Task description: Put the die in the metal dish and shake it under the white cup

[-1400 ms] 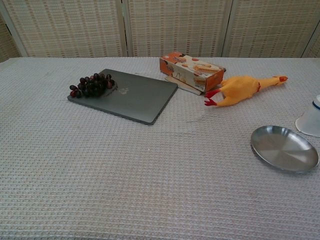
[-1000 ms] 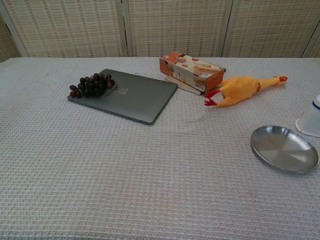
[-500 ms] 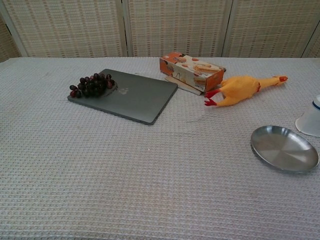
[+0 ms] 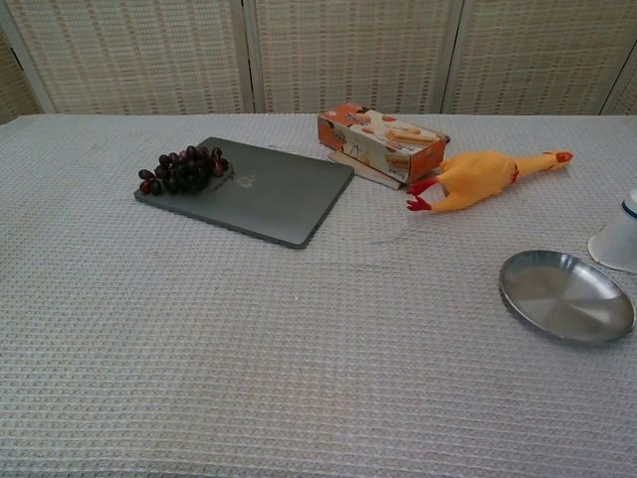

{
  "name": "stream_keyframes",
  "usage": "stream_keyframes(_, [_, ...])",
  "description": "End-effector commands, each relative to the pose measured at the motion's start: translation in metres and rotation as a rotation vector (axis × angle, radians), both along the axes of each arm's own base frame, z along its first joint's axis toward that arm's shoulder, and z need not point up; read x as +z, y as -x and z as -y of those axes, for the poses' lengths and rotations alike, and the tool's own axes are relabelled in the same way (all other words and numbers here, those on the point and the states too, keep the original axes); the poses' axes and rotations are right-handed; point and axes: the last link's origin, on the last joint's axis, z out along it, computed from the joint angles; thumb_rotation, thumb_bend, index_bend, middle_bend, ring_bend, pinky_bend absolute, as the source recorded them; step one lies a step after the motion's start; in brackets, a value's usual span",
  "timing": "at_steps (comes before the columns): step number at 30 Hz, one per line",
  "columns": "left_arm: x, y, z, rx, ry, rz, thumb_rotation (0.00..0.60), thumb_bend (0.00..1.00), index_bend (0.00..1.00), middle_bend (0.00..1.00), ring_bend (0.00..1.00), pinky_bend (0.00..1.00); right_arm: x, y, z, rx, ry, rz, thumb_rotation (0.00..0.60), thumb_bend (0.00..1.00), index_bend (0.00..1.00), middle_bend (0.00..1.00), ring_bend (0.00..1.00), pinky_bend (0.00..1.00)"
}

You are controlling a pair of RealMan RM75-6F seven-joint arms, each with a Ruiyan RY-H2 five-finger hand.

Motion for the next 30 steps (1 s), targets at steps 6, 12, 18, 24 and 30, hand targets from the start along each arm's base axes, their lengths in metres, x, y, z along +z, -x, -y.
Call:
stream_keyframes(6, [0.0,0.0,0.0,0.003,0.003,0.0,0.6,0.39,0.0,0.0,0.0,0.08,-0.006,0.005,0.006,-0.001,0.01,-0.027,0.6,0.29,0.37,0.0,0.0,0.0])
stream_keyframes(12, [0.0,0.001,0.0,0.003,0.006,0.0,0.6,0.4,0.0,0.0,0.0,0.08,-0.01,0.008,0.007,-0.009,0.005,-0.042,0.6,0.29,0.37,0.0,0.0,0.0])
stream_keyframes(18, [0.0,0.001,0.0,0.001,0.006,-0.003,0.6,0.4,0.0,0.0,0.0,0.08,-0.014,0.01,0.009,-0.016,-0.001,-0.049,0.6,0.36,0.39,0.0,0.0,0.0])
stream_keyframes(24, [0.001,0.002,0.0,0.006,0.009,-0.004,0.6,0.4,0.0,0.0,0.0,0.08,-0.018,0.01,0.012,-0.012,-0.005,-0.05,0.6,0.36,0.4,0.0,0.0,0.0])
stream_keyframes(30, [0.0,0.002,0.0,0.008,0.01,-0.004,0.6,0.4,0.0,0.0,0.0,0.08,-0.019,0.01,0.013,-0.017,-0.007,-0.045,0.6,0.36,0.39,0.0,0.0,0.0])
